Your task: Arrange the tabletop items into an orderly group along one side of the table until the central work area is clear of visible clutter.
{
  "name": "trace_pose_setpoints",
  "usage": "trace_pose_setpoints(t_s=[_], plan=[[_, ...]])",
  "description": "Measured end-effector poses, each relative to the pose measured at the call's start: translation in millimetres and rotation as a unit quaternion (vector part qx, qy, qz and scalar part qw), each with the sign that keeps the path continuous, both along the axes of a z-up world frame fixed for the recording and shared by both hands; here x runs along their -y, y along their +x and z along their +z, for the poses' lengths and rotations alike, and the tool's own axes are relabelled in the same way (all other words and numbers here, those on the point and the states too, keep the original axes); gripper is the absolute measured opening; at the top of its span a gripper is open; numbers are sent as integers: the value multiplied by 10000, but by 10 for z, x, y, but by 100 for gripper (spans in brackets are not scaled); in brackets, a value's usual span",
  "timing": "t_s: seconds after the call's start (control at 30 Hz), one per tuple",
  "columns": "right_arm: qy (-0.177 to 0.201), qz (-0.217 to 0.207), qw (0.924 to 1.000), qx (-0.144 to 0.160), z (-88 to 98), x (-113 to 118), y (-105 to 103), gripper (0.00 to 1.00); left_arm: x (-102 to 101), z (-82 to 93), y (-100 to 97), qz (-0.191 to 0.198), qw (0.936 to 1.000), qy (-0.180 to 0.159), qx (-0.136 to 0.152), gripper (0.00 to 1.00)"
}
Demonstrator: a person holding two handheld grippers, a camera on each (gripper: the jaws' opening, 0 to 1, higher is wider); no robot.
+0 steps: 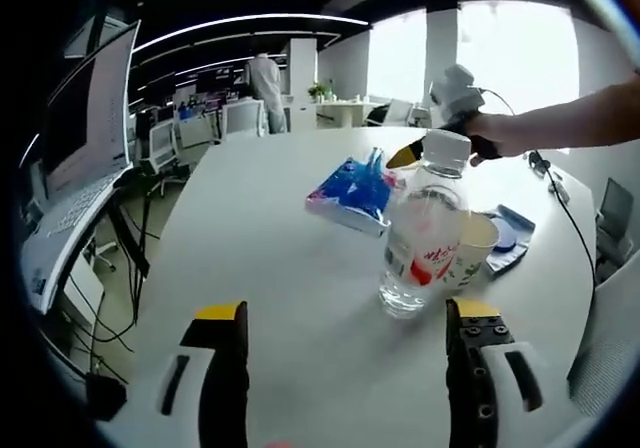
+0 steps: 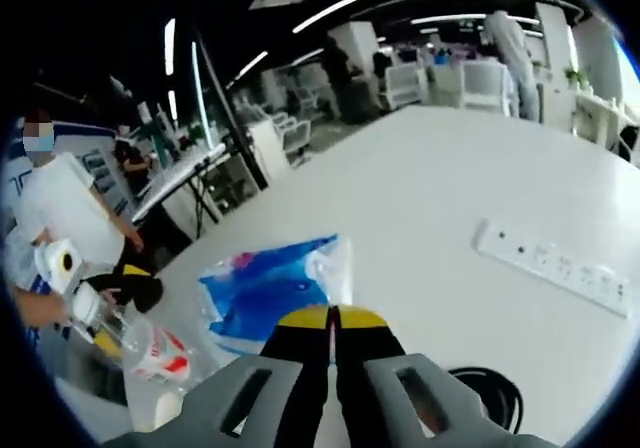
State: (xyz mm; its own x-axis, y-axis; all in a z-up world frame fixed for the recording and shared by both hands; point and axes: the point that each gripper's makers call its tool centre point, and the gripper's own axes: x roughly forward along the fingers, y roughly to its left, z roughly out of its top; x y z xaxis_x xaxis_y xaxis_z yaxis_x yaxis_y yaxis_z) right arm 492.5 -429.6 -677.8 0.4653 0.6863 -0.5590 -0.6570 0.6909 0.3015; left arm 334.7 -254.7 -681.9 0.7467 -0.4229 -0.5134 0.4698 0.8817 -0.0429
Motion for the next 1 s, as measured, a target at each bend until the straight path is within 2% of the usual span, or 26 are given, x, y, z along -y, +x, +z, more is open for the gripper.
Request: trace_pose_setpoints(t_s=[0.4,0.67,1.0], plan=[[218,-84,9997,22,213,-61,-19,0,-93,82,59,125,9997,221,51,70],[319,-127,9994,53,350,-73,-58,0,-180,153,181,336,9989,302,96,63],[433,-140,9989,114,516,-96,-116,0,-171,382,394,483,9986,130,186,54]])
